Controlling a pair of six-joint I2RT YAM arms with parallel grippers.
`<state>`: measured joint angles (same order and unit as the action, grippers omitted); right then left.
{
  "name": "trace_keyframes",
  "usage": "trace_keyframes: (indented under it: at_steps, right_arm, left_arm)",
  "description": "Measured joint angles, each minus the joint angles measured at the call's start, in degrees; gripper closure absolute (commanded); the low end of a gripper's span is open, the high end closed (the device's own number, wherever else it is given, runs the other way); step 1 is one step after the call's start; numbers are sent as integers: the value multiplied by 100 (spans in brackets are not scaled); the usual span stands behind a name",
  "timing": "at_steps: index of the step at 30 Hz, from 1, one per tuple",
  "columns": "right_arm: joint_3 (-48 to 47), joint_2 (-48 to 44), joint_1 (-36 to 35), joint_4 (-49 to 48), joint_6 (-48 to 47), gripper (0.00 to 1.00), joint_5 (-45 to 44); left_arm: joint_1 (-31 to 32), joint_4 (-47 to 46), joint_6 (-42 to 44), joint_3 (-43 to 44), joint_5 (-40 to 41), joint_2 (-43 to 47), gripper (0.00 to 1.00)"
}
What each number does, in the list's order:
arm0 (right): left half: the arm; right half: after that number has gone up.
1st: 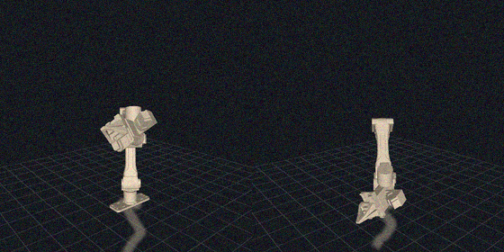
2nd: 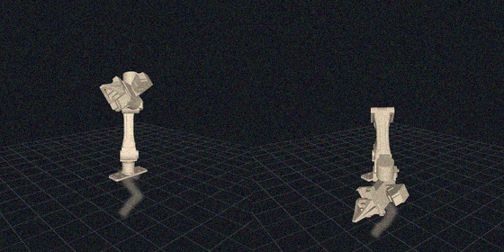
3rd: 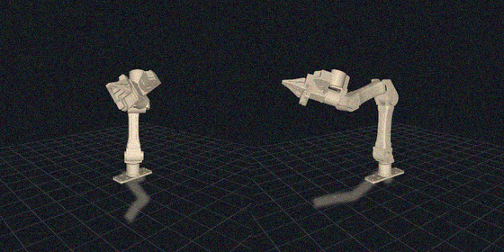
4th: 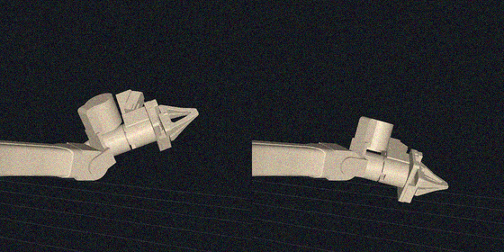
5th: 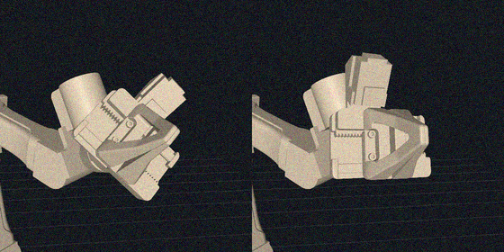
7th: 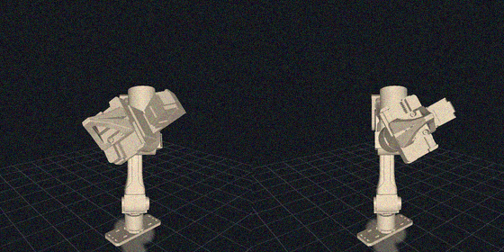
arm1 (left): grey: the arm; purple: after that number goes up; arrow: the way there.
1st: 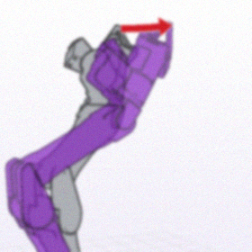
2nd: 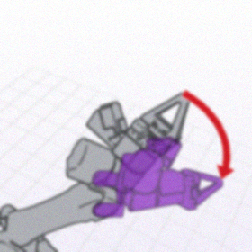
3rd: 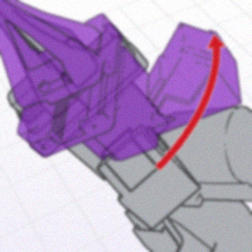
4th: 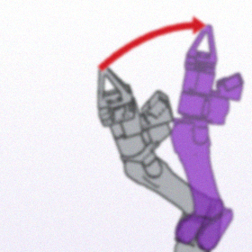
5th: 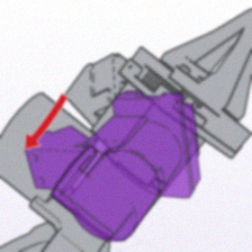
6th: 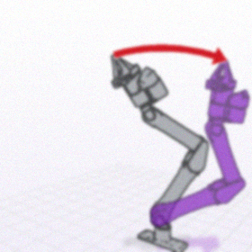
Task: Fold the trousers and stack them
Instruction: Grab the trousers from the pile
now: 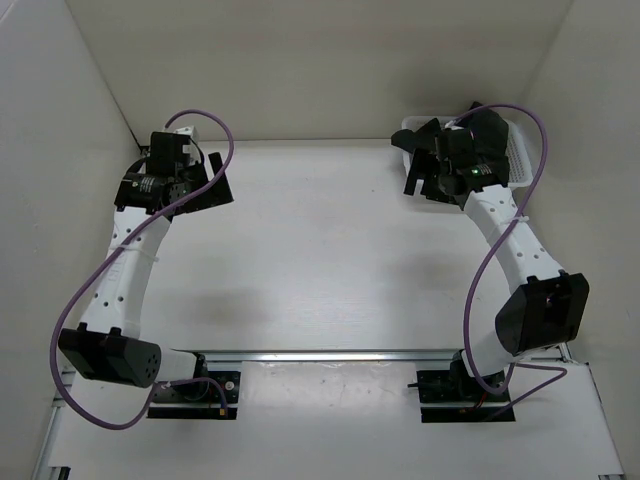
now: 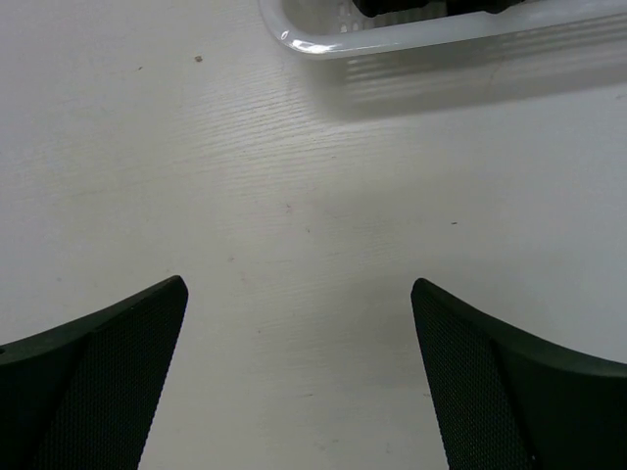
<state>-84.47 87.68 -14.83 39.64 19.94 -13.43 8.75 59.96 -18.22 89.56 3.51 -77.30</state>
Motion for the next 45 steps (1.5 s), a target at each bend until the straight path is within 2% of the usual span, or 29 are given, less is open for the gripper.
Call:
trace_keyframes:
  at_steps: [9,11,16,19,24,27,29,30,33,35,36,39,40,45]
  right_arm:
    - [4,-98,216,66,46,0,-299]
    - [4,-114,446,66,74,4,-291]
    - [-166,22,1432,28,177,2,203]
    - [-859,579,1805,57,190,0,369]
    - [-2413,1963,1834,94,114,0,542]
    - [-3088,2752,1840,125,63,5,654]
    - [-3497,3283,1858,195,44,15,719]
    - [-3650,3508,1871,247,37,24,763]
    - [-3982,4024,1893,393,22,37,863]
    - [-4177,4253,1895,439,-2,52,920]
    - [-4284,4328,1895,492,-11,64,946]
    - [-4572,4409,1897,555,-68,86,1047]
    - [-4658,4409,1897,568,-81,100,1088]
    - [-4992,4358,1895,625,-52,100,1351]
  left_arm:
    - [0,-96,-26,-267,-127,105,0]
    - [0,-94,-22,-304,-149,144,0]
    - [0,-175,-11,-481,-168,232,0]
    - [0,-197,-44,-654,-92,225,0]
    - [0,-184,-111,-726,-33,90,0]
    - [0,-192,-131,-732,-26,7,0]
    - [0,-197,-131,-732,17,-28,0]
    - [0,-197,-131,-732,35,-33,0]
    - [0,-195,-127,-730,103,-35,0]
    - [0,-195,-120,-730,144,-44,0]
    - [0,-195,-118,-730,160,-52,0]
    - [0,-192,-120,-730,181,-90,0]
    - [0,-192,-120,-730,186,-101,0]
    - [0,-153,-138,-713,186,-107,0]
